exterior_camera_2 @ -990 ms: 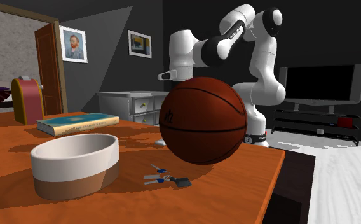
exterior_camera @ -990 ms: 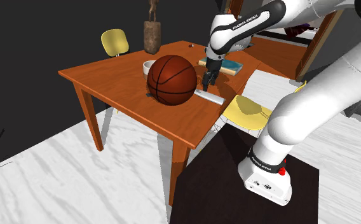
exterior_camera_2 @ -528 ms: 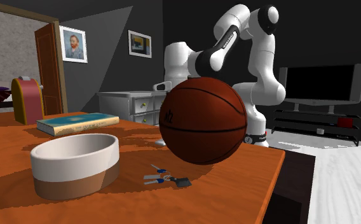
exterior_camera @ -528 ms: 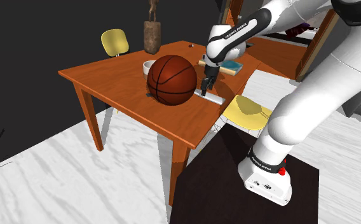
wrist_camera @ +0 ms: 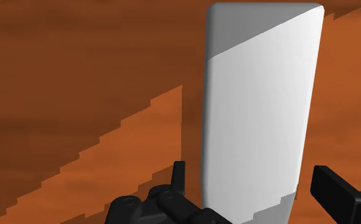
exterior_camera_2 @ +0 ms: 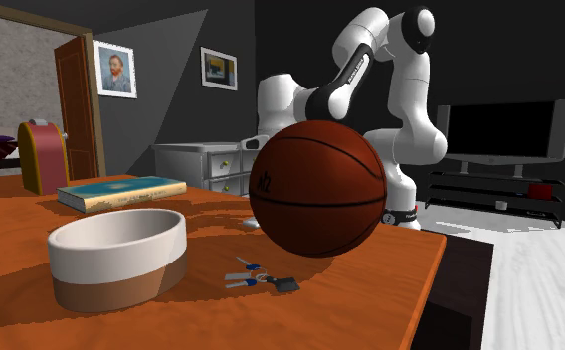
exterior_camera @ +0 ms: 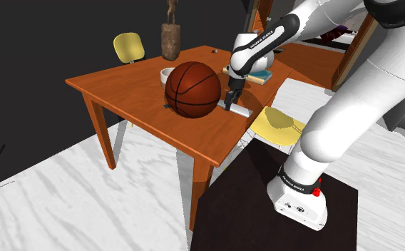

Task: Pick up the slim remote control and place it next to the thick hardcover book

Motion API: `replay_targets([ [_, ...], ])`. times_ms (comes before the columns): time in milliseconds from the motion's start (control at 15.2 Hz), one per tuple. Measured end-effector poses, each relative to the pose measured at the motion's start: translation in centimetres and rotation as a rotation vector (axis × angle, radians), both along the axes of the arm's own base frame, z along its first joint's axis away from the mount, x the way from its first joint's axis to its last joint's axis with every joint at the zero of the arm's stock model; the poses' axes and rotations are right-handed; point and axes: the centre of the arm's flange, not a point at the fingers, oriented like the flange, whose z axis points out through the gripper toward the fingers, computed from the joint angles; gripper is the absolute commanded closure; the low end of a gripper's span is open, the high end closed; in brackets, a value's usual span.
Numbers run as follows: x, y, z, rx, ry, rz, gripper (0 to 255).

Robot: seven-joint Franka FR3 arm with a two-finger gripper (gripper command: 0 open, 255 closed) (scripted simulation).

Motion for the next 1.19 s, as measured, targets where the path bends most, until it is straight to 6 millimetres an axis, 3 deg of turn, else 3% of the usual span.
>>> replay_targets([
  [66, 0.0, 0.0, 0.0, 0.000, 0.000, 0.000, 0],
  [132, 0.0, 0.0, 0.0, 0.000, 0.000, 0.000, 255],
  [792, 0.0, 0.0, 0.0, 0.000, 0.000, 0.000, 255],
  [1188, 0.0, 0.1, 2.7, 0.000, -0.001, 0.000, 255],
])
